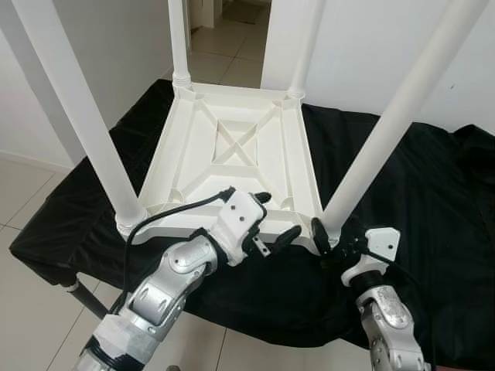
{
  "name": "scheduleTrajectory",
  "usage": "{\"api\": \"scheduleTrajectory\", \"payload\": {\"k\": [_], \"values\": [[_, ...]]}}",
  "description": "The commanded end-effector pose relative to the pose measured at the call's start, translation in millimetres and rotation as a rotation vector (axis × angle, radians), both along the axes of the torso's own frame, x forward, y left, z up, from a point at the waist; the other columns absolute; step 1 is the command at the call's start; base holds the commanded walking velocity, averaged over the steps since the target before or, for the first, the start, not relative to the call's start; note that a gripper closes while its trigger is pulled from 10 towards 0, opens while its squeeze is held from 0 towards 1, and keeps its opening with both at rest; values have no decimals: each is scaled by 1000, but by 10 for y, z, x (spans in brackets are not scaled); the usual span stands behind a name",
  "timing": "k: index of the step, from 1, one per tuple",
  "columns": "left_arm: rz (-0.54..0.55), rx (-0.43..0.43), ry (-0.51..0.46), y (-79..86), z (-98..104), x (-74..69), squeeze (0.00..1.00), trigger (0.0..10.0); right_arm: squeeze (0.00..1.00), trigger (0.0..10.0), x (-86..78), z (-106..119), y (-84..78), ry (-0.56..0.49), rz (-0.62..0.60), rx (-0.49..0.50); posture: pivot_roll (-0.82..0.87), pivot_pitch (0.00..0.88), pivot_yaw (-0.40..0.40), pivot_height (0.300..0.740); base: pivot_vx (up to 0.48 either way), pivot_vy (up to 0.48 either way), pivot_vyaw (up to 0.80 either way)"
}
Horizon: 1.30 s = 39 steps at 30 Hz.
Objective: Building children table
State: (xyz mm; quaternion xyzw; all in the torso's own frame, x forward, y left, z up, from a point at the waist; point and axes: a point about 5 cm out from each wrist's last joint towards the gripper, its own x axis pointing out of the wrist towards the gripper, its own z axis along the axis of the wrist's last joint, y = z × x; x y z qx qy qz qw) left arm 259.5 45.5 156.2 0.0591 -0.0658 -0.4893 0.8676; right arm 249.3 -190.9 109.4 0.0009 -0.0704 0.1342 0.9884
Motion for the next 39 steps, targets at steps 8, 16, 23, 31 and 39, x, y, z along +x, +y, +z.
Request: {"api": "scheduleTrajectory", "payload": {"k": [8,16,23,31,39], "values": [[-101,26,13,11,-1,19,0,10000,0,10000,214,76,-61,29,207,-57,-62,0,-52,740,0,0,0],[-128,46,3,-15,-8,12,0,10000,0,9294,404,123,23,61,424,-167,-57,0,-50,740,0,0,0],[-138,47,1,-31,1,16,0,10000,0,0,475,104,-38,78,446,-182,-53,0,-52,740,0,0,0],[-141,48,-3,-34,7,31,0,10000,0,5529,473,68,-95,95,440,-175,-57,0,-48,740,0,0,0],[-147,47,-6,-46,15,31,0,10000,0,10000,438,84,-75,73,372,-136,-60,0,-49,740,0,0,0]]}}
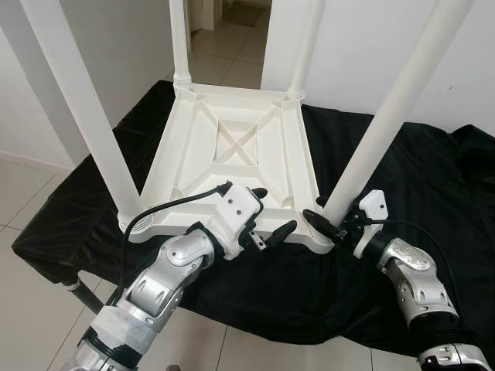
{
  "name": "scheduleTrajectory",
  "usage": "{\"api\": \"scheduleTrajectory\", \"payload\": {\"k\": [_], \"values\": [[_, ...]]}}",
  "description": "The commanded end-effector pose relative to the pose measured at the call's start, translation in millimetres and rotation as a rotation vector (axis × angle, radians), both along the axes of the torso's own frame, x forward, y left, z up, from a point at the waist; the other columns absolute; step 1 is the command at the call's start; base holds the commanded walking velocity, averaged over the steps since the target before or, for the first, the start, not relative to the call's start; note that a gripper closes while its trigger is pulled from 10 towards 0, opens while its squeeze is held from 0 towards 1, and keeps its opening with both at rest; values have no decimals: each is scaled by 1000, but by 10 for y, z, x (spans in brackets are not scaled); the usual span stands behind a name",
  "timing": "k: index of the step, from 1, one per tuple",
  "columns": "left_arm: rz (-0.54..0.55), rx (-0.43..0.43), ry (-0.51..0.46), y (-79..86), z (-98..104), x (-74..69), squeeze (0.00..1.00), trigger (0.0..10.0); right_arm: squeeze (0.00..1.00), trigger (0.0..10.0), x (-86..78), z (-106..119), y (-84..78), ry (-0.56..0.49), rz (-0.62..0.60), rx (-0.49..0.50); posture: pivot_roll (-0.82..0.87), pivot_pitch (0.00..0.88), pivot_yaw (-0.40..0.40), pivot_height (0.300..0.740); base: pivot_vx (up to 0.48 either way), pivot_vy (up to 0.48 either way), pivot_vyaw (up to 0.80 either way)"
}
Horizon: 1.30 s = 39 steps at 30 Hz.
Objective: Building children table
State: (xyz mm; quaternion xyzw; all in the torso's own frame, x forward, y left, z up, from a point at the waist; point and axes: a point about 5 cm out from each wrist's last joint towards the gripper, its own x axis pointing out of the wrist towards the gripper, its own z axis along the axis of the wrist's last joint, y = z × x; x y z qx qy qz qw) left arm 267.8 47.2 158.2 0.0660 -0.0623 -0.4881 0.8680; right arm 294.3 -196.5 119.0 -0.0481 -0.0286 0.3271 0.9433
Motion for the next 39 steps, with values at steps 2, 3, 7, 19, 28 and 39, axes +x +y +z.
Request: {"api": "scheduleTrajectory", "payload": {"k": [2,3,7,19,28,39], "values": [[-150,33,-3,-62,-8,-52,0,10000,0,10000,-28,-7,6,1,-65,-2,-62,0,-49,740,0,0,0],[-150,33,-2,-61,-10,-49,0,10000,0,10000,-30,0,16,-8,-79,3,-62,0,-50,740,0,0,0],[-149,31,1,-63,-15,-59,0,10000,0,10000,-73,14,82,-37,-193,43,-60,0,-54,740,0,0,0],[-150,26,9,-71,-25,-80,0,10000,0,10000,-265,-101,290,42,-704,162,-69,0,-56,740,0,0,0],[-146,21,7,-72,-14,-76,0,10000,0,10000,-288,-70,537,65,-779,188,-59,0,-60,740,0,0,0],[-138,15,10,-56,-13,-73,0,10000,769,10000,-275,-41,487,52,-754,199,-54,0,-68,740,0,0,0]]}}
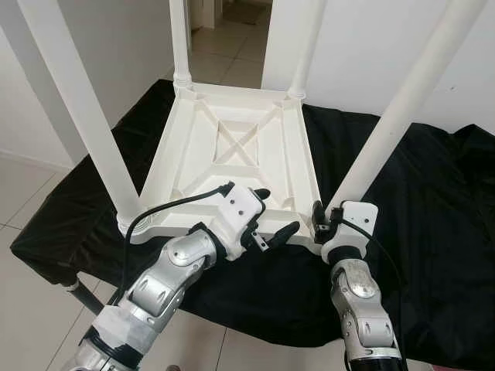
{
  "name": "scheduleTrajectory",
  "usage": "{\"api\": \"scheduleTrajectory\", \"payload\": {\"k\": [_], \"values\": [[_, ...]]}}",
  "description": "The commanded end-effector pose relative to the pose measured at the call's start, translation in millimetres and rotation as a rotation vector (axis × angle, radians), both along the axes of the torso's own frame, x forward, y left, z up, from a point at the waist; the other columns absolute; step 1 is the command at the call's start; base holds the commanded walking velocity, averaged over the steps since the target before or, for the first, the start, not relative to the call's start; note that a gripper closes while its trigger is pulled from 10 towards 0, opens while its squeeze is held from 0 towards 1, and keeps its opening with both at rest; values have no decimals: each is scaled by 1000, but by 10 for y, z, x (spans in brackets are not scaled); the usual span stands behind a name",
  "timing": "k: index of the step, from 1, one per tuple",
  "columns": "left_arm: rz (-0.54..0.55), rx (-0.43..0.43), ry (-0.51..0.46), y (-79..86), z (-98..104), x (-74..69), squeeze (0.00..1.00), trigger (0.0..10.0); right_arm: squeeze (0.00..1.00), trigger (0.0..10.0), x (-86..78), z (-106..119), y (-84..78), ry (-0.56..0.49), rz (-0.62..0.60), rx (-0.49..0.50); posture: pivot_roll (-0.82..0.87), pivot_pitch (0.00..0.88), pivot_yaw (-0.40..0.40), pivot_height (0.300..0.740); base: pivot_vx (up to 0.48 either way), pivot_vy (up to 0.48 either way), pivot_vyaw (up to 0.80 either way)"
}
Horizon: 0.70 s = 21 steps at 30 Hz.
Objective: Building children table
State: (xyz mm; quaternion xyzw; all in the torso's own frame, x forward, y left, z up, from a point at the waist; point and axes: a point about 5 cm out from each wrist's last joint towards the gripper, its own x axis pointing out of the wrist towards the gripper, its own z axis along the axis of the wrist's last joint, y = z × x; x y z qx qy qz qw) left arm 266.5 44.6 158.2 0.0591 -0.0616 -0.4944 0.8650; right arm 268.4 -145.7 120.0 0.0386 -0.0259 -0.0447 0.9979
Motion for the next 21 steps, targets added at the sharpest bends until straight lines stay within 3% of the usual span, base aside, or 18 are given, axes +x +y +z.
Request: {"api": "scheduleTrajectory", "payload": {"k": [1,2,16,19,20,21], "values": [[-123,24,0,-31,-12,-63,0,10000,769,10000,-19,-47,-17,17,0,12,-52,0,-69,740,0,0,0],[-122,24,-1,-31,-10,-62,0,10000,1000,10000,-19,-35,-18,5,11,16,-51,0,-69,740,0,0,0],[-123,10,1,-42,13,-70,0,10000,1000,10000,-63,31,-221,-95,147,6,-55,0,-63,740,0,0,0],[-132,11,-2,-47,26,-73,0,10000,1000,10000,-88,46,-300,-129,238,-23,-53,0,-57,740,0,0,0],[-135,12,-3,-49,30,-73,0,10000,153,10000,-97,43,-327,-133,277,-40,-53,0,-57,740,0,0,0],[-138,12,-5,-50,35,-74,0,10000,0,10000,-105,29,-343,-126,325,-46,-48,0,-58,740,0,0,0]]}}
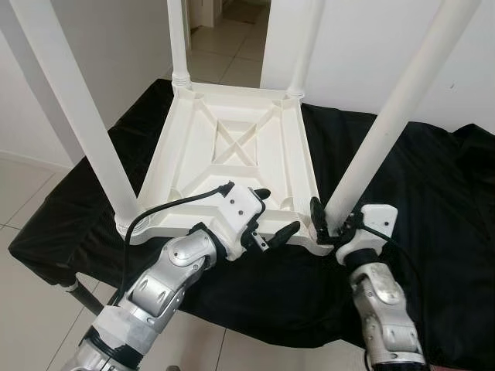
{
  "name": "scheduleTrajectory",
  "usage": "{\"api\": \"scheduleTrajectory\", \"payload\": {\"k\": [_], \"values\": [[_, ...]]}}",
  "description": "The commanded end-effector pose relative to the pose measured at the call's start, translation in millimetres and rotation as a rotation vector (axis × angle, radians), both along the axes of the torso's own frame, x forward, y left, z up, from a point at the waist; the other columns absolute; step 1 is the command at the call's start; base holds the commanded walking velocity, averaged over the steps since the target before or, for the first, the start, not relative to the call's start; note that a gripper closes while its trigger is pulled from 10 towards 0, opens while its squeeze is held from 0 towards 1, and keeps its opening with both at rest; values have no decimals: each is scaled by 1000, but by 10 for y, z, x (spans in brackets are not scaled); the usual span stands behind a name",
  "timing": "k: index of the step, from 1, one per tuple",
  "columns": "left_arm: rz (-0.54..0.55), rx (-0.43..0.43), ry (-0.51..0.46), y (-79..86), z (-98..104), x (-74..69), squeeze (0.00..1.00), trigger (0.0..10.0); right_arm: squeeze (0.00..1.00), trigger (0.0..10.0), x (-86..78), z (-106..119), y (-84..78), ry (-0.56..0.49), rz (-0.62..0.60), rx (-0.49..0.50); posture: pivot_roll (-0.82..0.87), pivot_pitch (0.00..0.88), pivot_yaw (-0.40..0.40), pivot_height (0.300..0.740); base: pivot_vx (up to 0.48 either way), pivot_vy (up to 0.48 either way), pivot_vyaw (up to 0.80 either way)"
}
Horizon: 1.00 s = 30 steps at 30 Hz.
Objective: Building children table
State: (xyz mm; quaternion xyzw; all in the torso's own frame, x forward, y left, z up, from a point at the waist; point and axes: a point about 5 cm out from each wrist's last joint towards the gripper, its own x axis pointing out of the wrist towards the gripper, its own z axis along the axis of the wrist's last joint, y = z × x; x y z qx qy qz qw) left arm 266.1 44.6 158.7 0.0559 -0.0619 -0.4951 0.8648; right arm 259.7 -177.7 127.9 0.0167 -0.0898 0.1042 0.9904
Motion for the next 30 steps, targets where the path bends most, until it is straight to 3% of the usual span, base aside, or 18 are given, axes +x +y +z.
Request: {"api": "scheduleTrajectory", "payload": {"k": [1,4,8,9,21,22,23,24,30], "values": [[-136,17,-8,-50,30,-70,0,10000,0,10000,-17,-50,-22,14,33,7,-48,0,-58,740,0,0,0],[-139,15,-10,-47,47,-68,0,10000,0,10000,-30,-69,-60,43,194,-41,-40,0,-59,740,0,0,0],[-140,18,-11,-45,48,-67,0,10000,0,10000,-8,-71,-94,53,227,-57,-34,0,-60,740,0,0,0],[-138,24,-16,-34,46,-61,0,10000,0,10000,67,-82,-153,76,293,-103,-31,0,-59,740,0,0,0],[-132,43,-31,-32,38,-33,0,10000,0,10000,305,-87,-140,87,415,-209,-24,0,-60,740,0,0,0],[-132,42,-32,-36,41,-31,0,10000,0,2157,323,-87,-137,86,417,-210,-24,0,-60,740,0,0,0],[-132,42,-32,-36,41,-31,0,10000,0,2157,323,-87,-137,86,417,-210,-24,0,-60,740,0,0,0],[-132,41,-32,-40,44,-25,0,10000,0,0,342,-86,-137,85,426,-205,-22,0,-61,740,0,0,0],[-133,53,-37,-43,31,-30,0,10000,0,0,343,-104,-154,90,441,-201,-23,0,-61,740,0,0,0]]}}
